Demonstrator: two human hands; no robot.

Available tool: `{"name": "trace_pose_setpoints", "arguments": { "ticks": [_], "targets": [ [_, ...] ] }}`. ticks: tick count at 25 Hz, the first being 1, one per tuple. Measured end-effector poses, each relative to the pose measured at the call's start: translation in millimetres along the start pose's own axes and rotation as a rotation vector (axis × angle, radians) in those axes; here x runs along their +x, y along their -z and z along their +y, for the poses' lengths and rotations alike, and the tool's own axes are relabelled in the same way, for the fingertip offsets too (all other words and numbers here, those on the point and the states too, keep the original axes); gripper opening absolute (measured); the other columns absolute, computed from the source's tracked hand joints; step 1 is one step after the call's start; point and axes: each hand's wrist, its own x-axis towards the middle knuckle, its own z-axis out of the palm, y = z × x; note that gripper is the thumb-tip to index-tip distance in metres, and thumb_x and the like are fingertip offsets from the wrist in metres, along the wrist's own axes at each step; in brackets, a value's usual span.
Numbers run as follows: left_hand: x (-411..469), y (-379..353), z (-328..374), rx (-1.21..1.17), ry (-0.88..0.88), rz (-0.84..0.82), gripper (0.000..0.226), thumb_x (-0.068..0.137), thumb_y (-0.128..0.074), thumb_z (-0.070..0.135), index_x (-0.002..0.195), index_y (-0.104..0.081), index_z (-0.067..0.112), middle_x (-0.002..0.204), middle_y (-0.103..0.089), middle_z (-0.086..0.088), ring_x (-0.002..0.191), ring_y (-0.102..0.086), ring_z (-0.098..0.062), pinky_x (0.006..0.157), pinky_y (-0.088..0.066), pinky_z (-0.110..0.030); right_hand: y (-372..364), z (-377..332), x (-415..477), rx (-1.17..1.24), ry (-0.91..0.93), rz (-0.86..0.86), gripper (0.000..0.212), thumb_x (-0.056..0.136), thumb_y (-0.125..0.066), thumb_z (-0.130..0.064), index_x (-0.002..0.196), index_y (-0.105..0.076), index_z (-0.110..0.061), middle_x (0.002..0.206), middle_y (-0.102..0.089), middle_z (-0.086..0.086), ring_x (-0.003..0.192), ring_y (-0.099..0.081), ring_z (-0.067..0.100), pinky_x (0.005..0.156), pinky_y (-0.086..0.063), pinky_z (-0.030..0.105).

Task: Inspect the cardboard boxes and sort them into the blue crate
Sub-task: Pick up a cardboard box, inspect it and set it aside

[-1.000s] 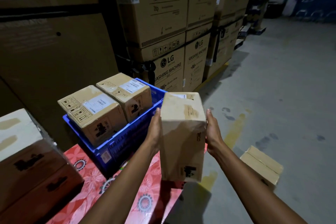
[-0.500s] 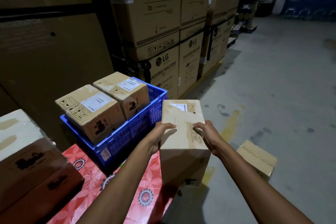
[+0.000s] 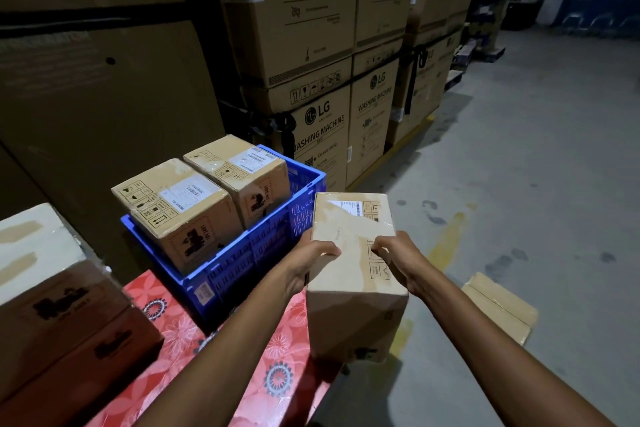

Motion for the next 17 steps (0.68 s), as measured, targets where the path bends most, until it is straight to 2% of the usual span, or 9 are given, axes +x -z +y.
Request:
{"name": "trace_pose_setpoints", "arguments": {
  "ticks": [2, 3, 6, 9, 11, 12, 16, 17],
  "targets": [
    [6.1, -2.4, 9.8, -0.062, 0.037, 0.038, 0.039, 0.092, -0.067, 0.012, 0.131, -0.062, 0.014, 0.113, -0.076, -0.009, 0.097, -0.075, -0.024, 0.071, -0.06, -0.033, -3.4, -12.4, 4.9, 0.057, -0.005, -0.008, 0.042, 0.094, -0.056, -0.024, 0.135, -0.05, -0.016, 0.127, -0.065, 0.002, 0.109, -0.067, 0.016, 0.064, -0.053, 0.035],
    [11.1, -5.2, 16.0, -0.093, 0.048, 0.056, 0.036, 0.095, -0.066, 0.018, 0.131, -0.064, 0.015, 0.116, -0.075, -0.008, 0.1, -0.074, -0.023, 0.07, -0.06, -0.031, -5.0, -20.4, 8.9, 0.083, -0.013, 0.004, 0.037, 0.098, -0.054, -0.026, 0.134, -0.051, -0.017, 0.128, -0.064, -0.001, 0.111, -0.064, 0.015, 0.063, -0.049, 0.032],
    [35.4, -12.5, 30.4, -0.145, 0.041, 0.067, 0.04, 0.1, -0.061, 0.02, 0.138, -0.058, 0.011, 0.133, -0.067, -0.008, 0.118, -0.064, -0.019, 0.077, -0.056, -0.026, -5.1, -38.1, 30.9, 0.121, -0.041, 0.036, 0.044, 0.096, -0.06, -0.033, 0.135, -0.05, -0.014, 0.118, -0.074, 0.005, 0.101, -0.075, 0.019, 0.063, -0.058, 0.035],
    [62.7, -10.0, 30.9, -0.094, 0.032, 0.097, 0.052, 0.091, -0.07, 0.026, 0.138, -0.057, 0.01, 0.125, -0.071, -0.007, 0.114, -0.069, -0.02, 0.096, -0.055, -0.038, -3.0, -41.9, 46.6, 0.029, -0.052, 0.043, 0.056, 0.09, -0.065, -0.037, 0.137, -0.048, -0.012, 0.108, -0.077, 0.01, 0.081, -0.079, 0.023, 0.054, -0.058, 0.031],
    [79.9, -3.6, 24.1, -0.043, 0.032, 0.108, 0.07, 0.076, -0.076, 0.029, 0.139, -0.053, 0.011, 0.121, -0.074, -0.007, 0.107, -0.073, -0.022, 0.096, -0.056, -0.042, -1.4, -38.8, 54.1, -0.044, -0.059, 0.058, 0.053, 0.089, -0.067, -0.034, 0.134, -0.051, -0.011, 0.107, -0.076, 0.011, 0.075, -0.079, 0.022, 0.051, -0.056, 0.027],
    [84.9, -1.3, 21.1, -0.028, 0.033, 0.102, 0.072, 0.074, -0.075, 0.027, 0.14, -0.052, 0.01, 0.122, -0.073, -0.007, 0.108, -0.073, -0.023, 0.096, -0.056, -0.043, -0.7, -37.6, 56.3, -0.073, -0.059, 0.053, 0.05, 0.09, -0.067, -0.031, 0.133, -0.052, -0.011, 0.108, -0.076, 0.01, 0.073, -0.078, 0.021, 0.049, -0.054, 0.025],
    [92.2, 0.4, 18.7, -0.021, 0.013, 0.108, 0.053, 0.085, -0.072, 0.018, 0.134, -0.056, 0.01, 0.123, -0.072, -0.009, 0.107, -0.073, -0.024, 0.094, -0.058, -0.043, 2.5, -44.3, 67.2, -0.179, -0.092, 0.005, 0.038, 0.095, -0.065, -0.027, 0.129, -0.054, -0.013, 0.105, -0.076, 0.007, 0.074, -0.079, 0.019, 0.053, -0.057, 0.028],
    [92.2, 1.1, 16.7, -0.017, 0.005, 0.107, 0.057, 0.082, -0.075, 0.023, 0.134, -0.057, 0.013, 0.121, -0.073, -0.007, 0.106, -0.074, -0.024, 0.094, -0.058, -0.045, 2.6, -48.4, 65.3, -0.195, -0.096, -0.004, 0.033, 0.097, -0.064, -0.025, 0.127, -0.056, -0.013, 0.103, -0.077, 0.007, 0.075, -0.079, 0.019, 0.055, -0.058, 0.029]
  ]
}}
